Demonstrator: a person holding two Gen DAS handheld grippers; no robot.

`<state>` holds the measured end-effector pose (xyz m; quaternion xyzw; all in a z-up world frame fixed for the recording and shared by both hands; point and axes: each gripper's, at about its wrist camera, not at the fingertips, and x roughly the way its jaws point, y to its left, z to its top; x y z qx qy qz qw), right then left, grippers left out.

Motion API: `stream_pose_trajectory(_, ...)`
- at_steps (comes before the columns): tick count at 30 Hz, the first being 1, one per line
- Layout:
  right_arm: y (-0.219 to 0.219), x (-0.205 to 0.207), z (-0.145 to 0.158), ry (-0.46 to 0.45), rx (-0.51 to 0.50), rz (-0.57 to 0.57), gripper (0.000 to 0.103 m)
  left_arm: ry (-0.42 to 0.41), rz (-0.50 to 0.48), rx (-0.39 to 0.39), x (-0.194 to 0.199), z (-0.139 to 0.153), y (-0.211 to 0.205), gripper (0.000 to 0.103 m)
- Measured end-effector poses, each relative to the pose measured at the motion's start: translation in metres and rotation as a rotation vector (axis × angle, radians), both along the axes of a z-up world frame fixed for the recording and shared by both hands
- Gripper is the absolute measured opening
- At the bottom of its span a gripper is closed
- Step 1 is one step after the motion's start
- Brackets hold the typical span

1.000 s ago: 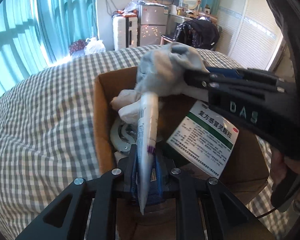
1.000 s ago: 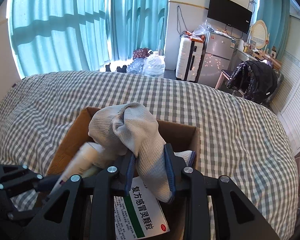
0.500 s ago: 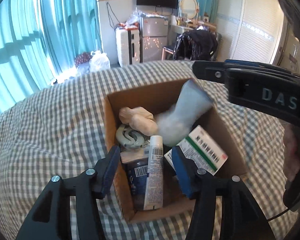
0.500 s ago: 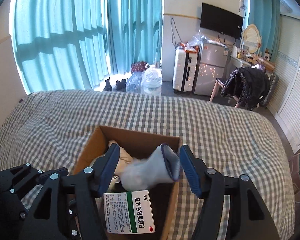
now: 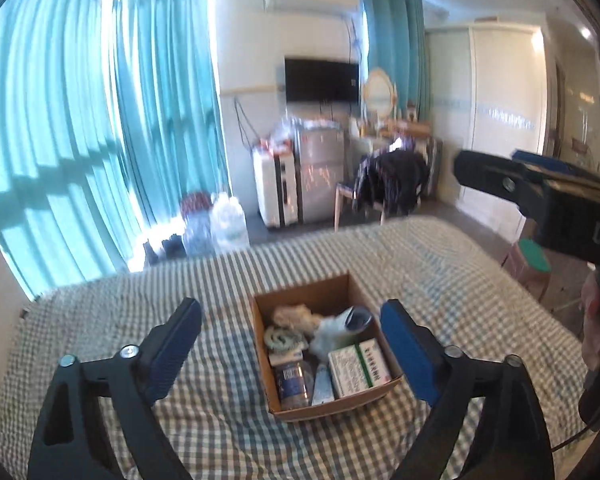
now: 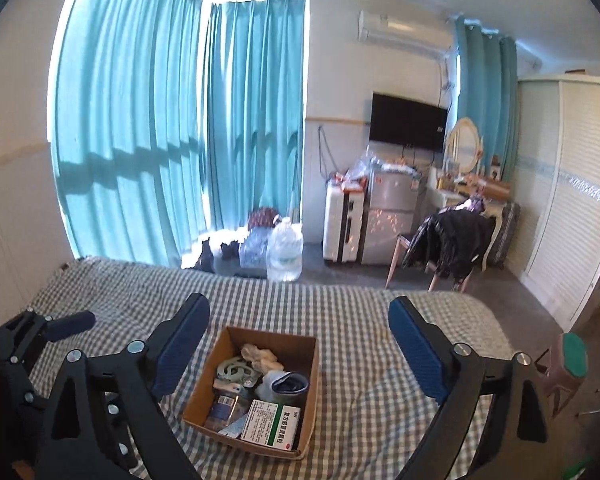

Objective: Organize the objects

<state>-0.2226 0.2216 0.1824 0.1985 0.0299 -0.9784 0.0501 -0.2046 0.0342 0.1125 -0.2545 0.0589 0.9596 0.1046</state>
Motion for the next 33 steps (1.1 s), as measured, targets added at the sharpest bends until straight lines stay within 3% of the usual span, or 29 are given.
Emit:
stream_pose_trajectory(2,0.001,0.026,0.017,0.04,0.006,-0.009,0.099,0.047,0.015,0.003,0.017,0.018,-0.006,0.103)
stream_pose_trajectory(5,0.002,0.061,0.034,0.086,0.015,-0.023,0.103,0.114,0.028,0.006,0.045,0.037,-0.015,0.103)
stream_pose_trajectory(10,0.007,0.115,0.027,0.134,0.003,-0.022,0.103,0.194,0.043,0.006,0.089,0.046,-0.023,0.103)
stream_pose_trajectory(15,0.005,0.159,-0.012,0.186,0.027,-0.045,0.103,0.244,0.072,0.022,0.133,0.027,-0.027,0.103)
stream_pose_trajectory(22,-0.006,0.191,-0.071,0.221,0.022,-0.059,0.103,0.28,0.151,0.038,0.169,-0.02,-0.035,0.103)
stream_pose_trajectory(25,-0.008,0.192,-0.088,0.223,0.046,-0.058,0.103,0.244,0.17,0.081,0.171,-0.04,-0.041,0.103)
stream_pose_trajectory(33,0.0,0.187,-0.126,0.181,0.023,-0.101,0.103,0.187,0.186,0.099,0.168,-0.075,-0.046,0.103)
